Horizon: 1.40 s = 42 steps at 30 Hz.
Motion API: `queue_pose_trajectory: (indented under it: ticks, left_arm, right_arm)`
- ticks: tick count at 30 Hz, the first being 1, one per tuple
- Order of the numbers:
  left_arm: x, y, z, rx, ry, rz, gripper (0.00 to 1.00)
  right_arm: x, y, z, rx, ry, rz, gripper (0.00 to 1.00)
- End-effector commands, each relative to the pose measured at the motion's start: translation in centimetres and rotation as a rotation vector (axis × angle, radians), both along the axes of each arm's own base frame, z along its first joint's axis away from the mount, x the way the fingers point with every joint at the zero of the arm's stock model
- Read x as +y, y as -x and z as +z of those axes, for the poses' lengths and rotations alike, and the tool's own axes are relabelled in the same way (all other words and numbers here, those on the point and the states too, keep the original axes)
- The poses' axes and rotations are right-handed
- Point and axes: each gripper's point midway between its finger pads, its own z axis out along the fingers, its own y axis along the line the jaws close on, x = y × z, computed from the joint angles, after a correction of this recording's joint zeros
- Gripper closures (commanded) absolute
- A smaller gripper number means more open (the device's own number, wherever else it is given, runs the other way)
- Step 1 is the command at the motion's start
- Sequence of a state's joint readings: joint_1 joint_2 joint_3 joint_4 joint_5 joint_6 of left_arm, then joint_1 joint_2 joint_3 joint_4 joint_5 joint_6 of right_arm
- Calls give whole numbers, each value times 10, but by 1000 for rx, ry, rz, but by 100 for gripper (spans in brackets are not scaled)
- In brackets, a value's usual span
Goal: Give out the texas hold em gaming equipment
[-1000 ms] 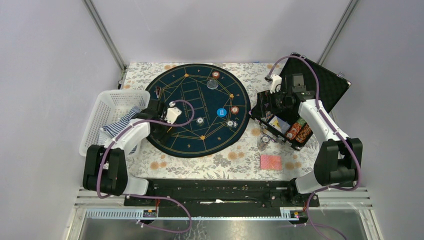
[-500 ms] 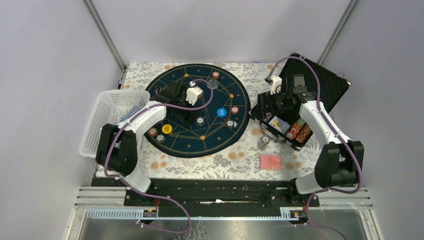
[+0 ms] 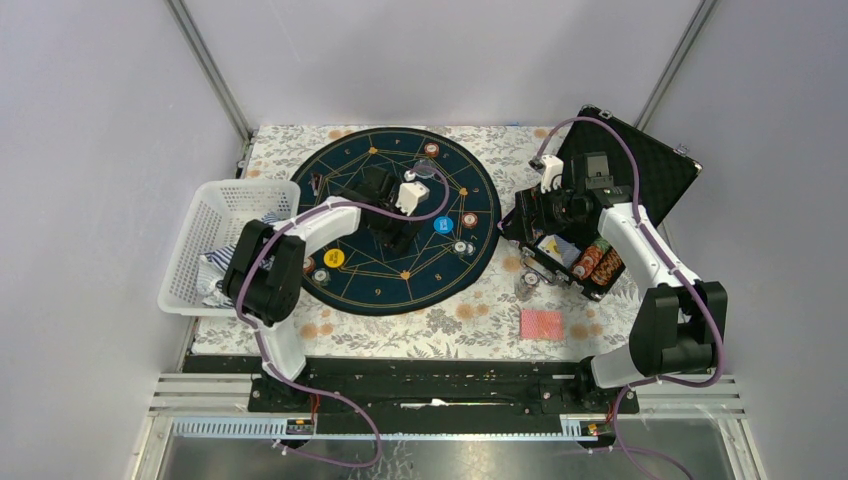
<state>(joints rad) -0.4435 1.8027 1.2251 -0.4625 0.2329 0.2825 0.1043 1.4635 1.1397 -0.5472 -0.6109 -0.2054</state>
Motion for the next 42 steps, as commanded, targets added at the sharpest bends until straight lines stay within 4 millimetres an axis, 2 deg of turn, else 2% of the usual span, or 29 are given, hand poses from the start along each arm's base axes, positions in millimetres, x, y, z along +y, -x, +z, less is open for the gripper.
queue_pose_trajectory:
  ticks: [1,9,12,16,19,23,25,26,29,33,37,42]
  left_arm:
    - [-17,-22,9,-60,30,-18,22]
    - [-20,-19,-8,-63,-43,-55,33]
    - [-18,-19,-13,-67,-68,-54,41]
    - [-20,-23,-9,-76,-63,-49,54]
    - [-28,-33,1,-99,-37,-47,60]
    - [-48,-62,21,-159,16,-40,62]
    - [-59,-83,33,-206,43,-36,63]
    - [-67,-99,46,-246,62,-31,63]
    - [-82,-135,62,-309,84,-3,64]
    - [-103,-178,68,-370,127,34,66]
    - [-119,-210,75,-443,184,78,66]
    - [-125,-243,76,-506,225,138,66]
  right_arm:
    - [-2,-2,8,-44,1,5,0]
    - [-2,-3,4,-38,4,6,0]
    - [-2,-3,3,-32,3,7,1]
    - [-2,-3,3,-32,4,8,0]
    - [-2,-3,2,-29,3,9,0]
    - [-2,-3,1,-25,1,10,0]
    - [-3,-3,0,-25,4,7,0]
    - [-2,-3,0,-25,4,8,0]
    - [-3,-4,-1,-23,4,5,0]
    - [-2,-2,-2,-14,-5,9,0]
    - [-2,-2,-3,-8,-8,10,0]
    - [-3,0,-5,-8,-4,11,0]
